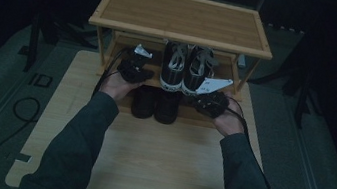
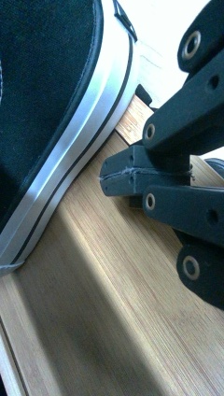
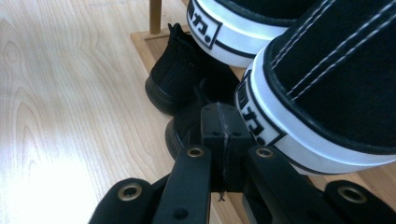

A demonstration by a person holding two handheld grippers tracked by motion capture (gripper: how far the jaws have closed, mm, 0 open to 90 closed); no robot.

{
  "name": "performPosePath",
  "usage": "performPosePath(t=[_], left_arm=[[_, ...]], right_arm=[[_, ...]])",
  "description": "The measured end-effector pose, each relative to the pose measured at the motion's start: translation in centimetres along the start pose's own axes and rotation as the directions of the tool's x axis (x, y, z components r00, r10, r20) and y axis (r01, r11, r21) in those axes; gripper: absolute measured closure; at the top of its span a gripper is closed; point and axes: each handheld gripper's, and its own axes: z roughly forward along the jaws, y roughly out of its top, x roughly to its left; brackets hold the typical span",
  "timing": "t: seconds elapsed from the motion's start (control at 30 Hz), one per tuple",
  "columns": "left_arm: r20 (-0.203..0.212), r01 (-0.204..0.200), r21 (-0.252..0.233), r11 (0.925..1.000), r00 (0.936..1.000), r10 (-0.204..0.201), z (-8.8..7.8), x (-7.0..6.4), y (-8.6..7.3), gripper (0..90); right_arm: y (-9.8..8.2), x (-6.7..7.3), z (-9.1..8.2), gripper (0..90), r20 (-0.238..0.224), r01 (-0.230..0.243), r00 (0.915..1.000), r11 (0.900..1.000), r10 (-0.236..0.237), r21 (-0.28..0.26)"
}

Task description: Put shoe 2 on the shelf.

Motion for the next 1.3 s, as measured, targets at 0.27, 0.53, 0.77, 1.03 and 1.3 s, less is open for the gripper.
performPosePath(t=[0.27,0.53,0.77,1.03,1.3], left_arm=[[-0.005,-0.006,0.003,1.0,1.0,0.006,0.0,-0.1,0.0,90.0],[-0.013,-0.008,0.003,1.0,0.9999,0.008,0.0,-0.2,0.1,90.0],[-0.015,-0.007,0.002,1.0,0.9999,0.007,0.0,-0.2,0.1,90.0],[-0.02,-0.007,0.002,1.0,0.9998,0.007,0.0,-0.2,0.1,89.2],[-0.029,-0.009,0.003,1.0,0.9995,0.009,0.0,-0.2,0.1,88.4]], right_arm=[[-1.2,0.0,0.0,90.0,-0.014,-0.015,0.9998,1.0,0.015,0.012],[-2.2,0.1,0.1,90.0,-0.02,-0.025,0.9995,0.999,0.026,0.028],[-2.8,0.1,0.2,90.0,-0.024,-0.036,0.999,0.999,0.037,0.041],[-3.9,0.1,0.0,90.0,-0.025,-0.052,0.9983,0.998,0.053,0.047],[-4.6,0.3,-0.3,90.0,-0.023,-0.06,0.9978,0.997,0.062,0.052]])
